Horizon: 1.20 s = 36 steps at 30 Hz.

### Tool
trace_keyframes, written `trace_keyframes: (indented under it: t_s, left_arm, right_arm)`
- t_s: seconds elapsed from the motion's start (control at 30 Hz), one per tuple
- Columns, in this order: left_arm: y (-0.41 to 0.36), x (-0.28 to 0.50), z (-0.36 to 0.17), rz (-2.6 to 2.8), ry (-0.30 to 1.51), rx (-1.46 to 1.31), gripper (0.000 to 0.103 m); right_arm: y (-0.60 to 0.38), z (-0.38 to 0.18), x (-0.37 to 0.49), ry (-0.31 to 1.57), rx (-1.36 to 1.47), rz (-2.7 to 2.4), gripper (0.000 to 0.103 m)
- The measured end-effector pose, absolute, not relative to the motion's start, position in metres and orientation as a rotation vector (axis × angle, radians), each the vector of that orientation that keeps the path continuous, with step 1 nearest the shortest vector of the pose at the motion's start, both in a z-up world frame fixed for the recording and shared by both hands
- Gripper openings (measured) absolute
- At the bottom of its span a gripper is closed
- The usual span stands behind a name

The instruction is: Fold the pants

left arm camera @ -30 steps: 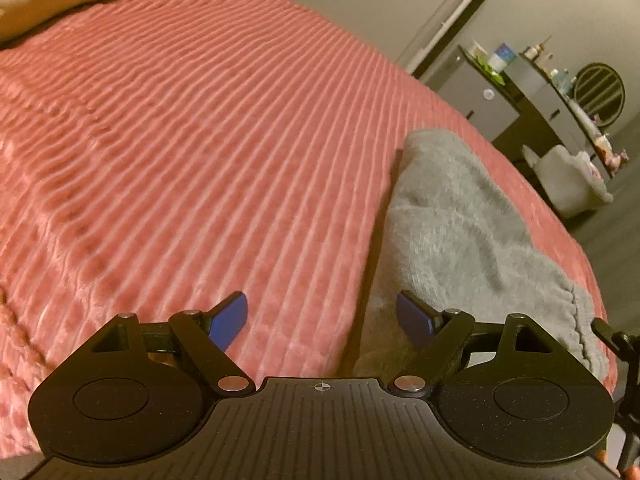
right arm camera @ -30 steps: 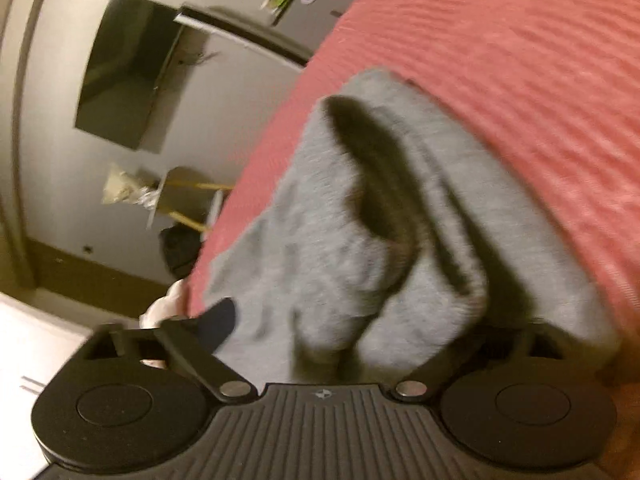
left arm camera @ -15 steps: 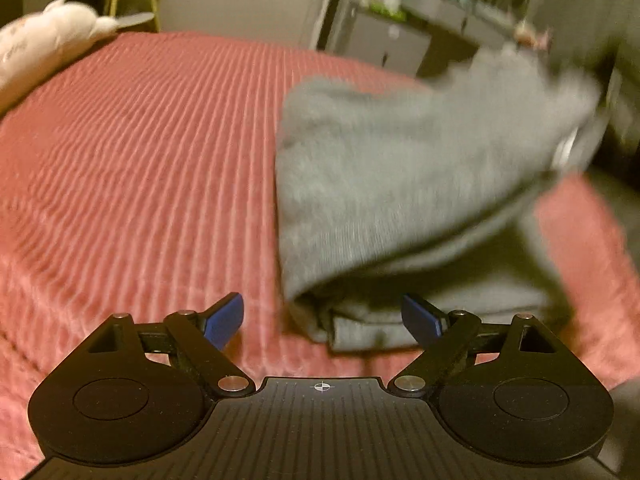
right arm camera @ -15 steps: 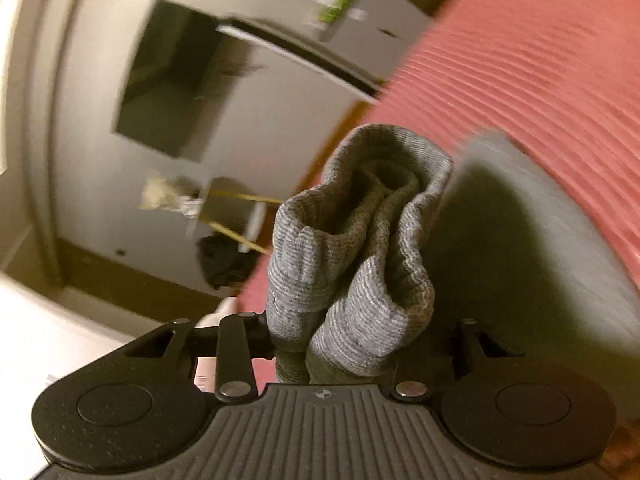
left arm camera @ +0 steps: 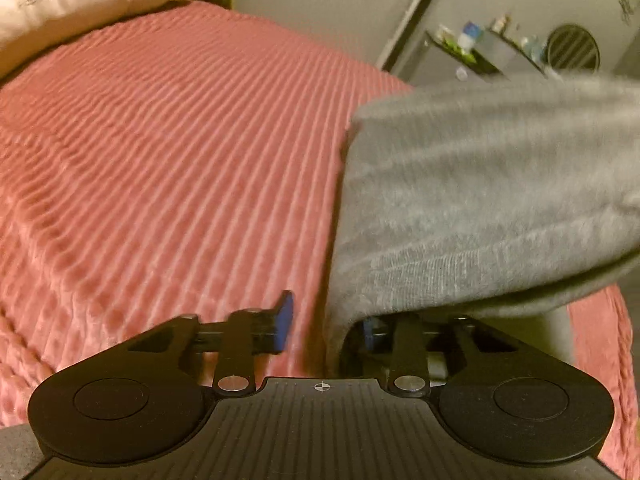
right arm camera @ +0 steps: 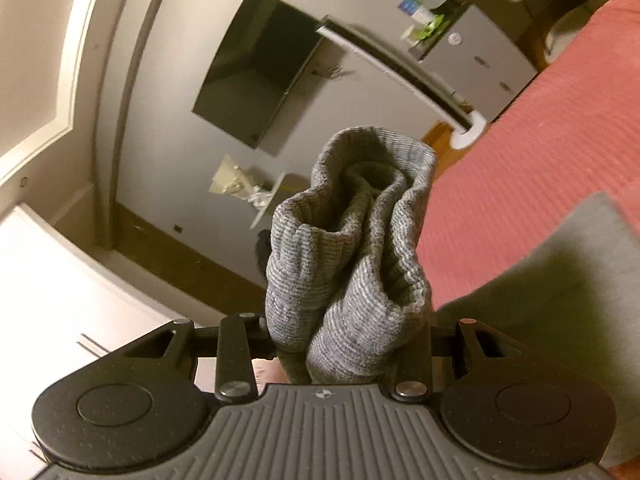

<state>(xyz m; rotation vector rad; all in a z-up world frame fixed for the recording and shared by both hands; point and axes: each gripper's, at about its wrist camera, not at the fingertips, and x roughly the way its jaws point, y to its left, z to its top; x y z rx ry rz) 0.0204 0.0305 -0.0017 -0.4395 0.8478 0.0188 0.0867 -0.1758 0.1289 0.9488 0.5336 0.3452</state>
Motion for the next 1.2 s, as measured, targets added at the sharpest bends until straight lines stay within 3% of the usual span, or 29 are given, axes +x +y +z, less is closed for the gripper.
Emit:
trace_keyframes:
  t_s: [0.5,0.63,0.7,0.73,0.77,0.8,0.97,1.2]
  left_arm:
    - [0.024,0.026,-0.007,0.027,0.922,-0.412,0.035]
    - [0.03,0.016,-0.006,0.045,0.975,-0.402,0.056]
    - [0.04,0.007,-0.001,0.075,0.97,-0.397,0.06]
    - [0.043,0.001,0.003,0.099,0.962,-0.387,0.061]
    - [0.045,-0.004,0.007,0.113,0.947,-0.374,0.059]
    - [0.044,-0.008,0.013,0.139,0.917,-0.351,0.059]
    - [0.014,0.008,0.041,0.089,0.797,-0.268,0.075]
    - [-0.029,0.057,0.01,-0.013,0.913,-0.194,0.075]
  right_arm:
    - [-0.225,0.03,0.048,0.702,0.802,0.106,0.041]
    - [-0.238,0.002,0.048,0.84,0.787,0.032,0.051]
    - [-0.247,0.006,0.034,0.803,0.831,0.017,0.07]
    - [-0.252,0.012,0.027,0.774,0.826,-0.013,0.074]
    - [-0.256,0.02,0.018,0.735,0.809,-0.047,0.088]
    - [-0.261,0.027,0.009,0.684,0.782,-0.085,0.092]
    - [-0.251,0.051,0.006,0.638,0.636,-0.073,0.092]
    - [-0.189,0.026,0.047,0.765,0.293,-0.066,0.094]
